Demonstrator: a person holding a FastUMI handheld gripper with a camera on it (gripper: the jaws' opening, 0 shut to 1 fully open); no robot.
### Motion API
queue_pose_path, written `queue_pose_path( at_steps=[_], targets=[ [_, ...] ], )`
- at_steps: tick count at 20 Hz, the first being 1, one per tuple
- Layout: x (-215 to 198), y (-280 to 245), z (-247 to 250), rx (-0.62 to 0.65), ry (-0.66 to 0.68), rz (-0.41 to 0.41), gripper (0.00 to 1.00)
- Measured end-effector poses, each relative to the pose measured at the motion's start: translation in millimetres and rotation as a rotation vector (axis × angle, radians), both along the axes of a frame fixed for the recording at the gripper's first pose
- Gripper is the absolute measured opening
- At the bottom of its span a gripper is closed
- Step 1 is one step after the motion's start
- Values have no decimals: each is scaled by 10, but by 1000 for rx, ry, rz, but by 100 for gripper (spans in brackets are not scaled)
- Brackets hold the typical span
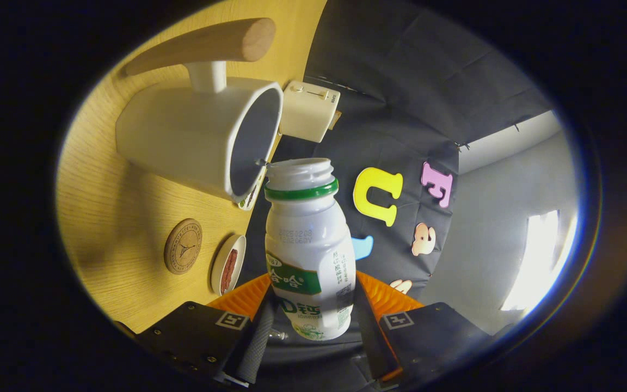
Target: Take the bottle from table, then pour the juice into the cup, finally place the bottle on the coaster
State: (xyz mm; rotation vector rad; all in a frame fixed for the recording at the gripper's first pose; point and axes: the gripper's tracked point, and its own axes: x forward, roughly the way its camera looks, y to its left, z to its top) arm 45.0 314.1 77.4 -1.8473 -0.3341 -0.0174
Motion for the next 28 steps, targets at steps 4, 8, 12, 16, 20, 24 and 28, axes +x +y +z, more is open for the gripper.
queue_pose_path(
  at_steps=[4, 8, 12, 16, 20, 24, 28],
  targets=[
    [-40, 11, -6, -28, -24, 7, 74],
    [-40, 18, 23, -73, -64, 15, 74],
    [-18, 25, 74, -92, -88, 22, 74],
    [-31, 34, 108, -120, -140, 34, 74],
    [-26, 44, 116, -133, -161, 42, 74],
    [-18, 47, 157, -126, -182, 55, 74],
    [25, 12, 137, -68, -161, 70, 74]
  ],
)
